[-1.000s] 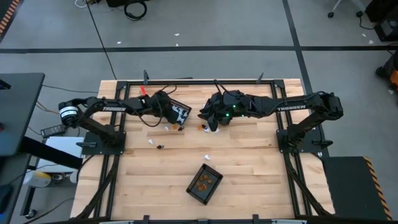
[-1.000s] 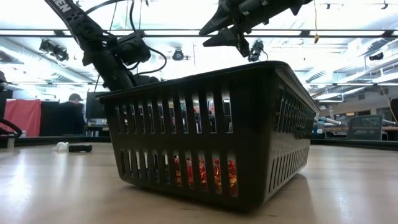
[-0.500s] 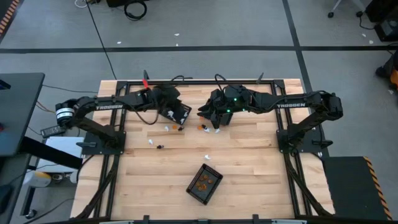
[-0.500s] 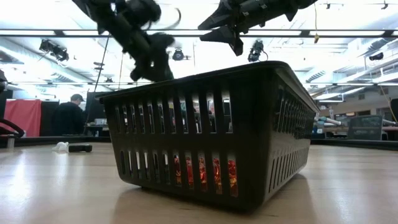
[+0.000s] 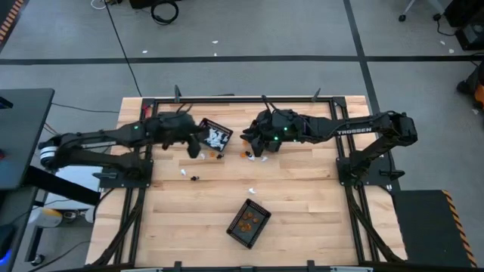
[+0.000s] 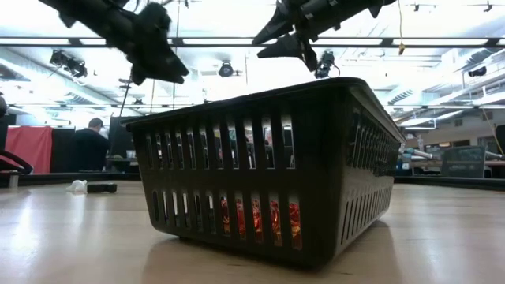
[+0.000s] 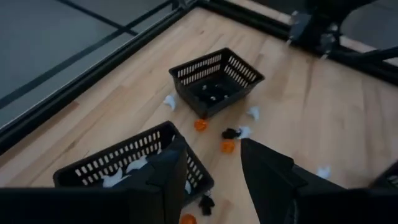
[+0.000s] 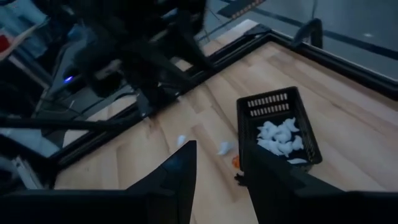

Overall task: Sort Halloween decoration
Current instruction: Put the white ghost toy into the top left black basket

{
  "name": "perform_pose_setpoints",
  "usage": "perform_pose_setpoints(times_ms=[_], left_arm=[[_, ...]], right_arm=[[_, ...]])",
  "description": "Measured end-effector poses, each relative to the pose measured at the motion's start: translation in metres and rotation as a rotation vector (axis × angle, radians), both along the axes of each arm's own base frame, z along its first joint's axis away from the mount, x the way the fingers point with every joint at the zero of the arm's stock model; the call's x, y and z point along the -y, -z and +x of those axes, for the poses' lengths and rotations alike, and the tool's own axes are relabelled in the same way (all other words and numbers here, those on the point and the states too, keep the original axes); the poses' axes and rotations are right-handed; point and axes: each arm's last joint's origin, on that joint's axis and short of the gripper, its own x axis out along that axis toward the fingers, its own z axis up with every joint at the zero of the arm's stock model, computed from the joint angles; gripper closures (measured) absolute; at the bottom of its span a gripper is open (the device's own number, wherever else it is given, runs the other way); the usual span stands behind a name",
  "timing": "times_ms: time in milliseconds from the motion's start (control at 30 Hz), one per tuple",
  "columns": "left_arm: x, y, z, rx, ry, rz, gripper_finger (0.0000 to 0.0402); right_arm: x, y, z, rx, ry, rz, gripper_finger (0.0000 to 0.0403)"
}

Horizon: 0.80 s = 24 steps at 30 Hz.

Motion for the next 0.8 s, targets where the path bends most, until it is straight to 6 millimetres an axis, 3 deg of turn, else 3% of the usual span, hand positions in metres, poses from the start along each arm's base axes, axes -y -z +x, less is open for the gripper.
perform_pose_setpoints(times_ms=[167, 333, 433, 633, 800], left_arm=[[0.009, 0.001, -0.019, 0.013, 0.018, -0.003, 0.0241], [0.015, 0.009, -0.026, -0.025, 0.048, -0.011, 0.0241], [0.018, 0.007, -0.027, -0.011, 0.072, 0.001, 0.0241], [0.022, 0.0, -0.029, 0.052, 0.096, 0.014, 0.0241], [0.023, 0.001, -0.028, 0.058, 0.084, -0.024, 0.0241]], right_arm=[[-0.008, 0.003, -0.001, -0.028, 0.06, 0.037, 0.0269], [-0.017, 0.014, -0.005, -0.135, 0.094, 0.066, 0.0269], [-0.024, 0.03, -0.008, -0.274, 0.072, 0.097, 0.0269], [-0.051, 0.062, -0.009, -0.532, -0.136, 0.025, 0.0269], [-0.056, 0.089, -0.004, -0.684, -0.22, -0.068, 0.0261]])
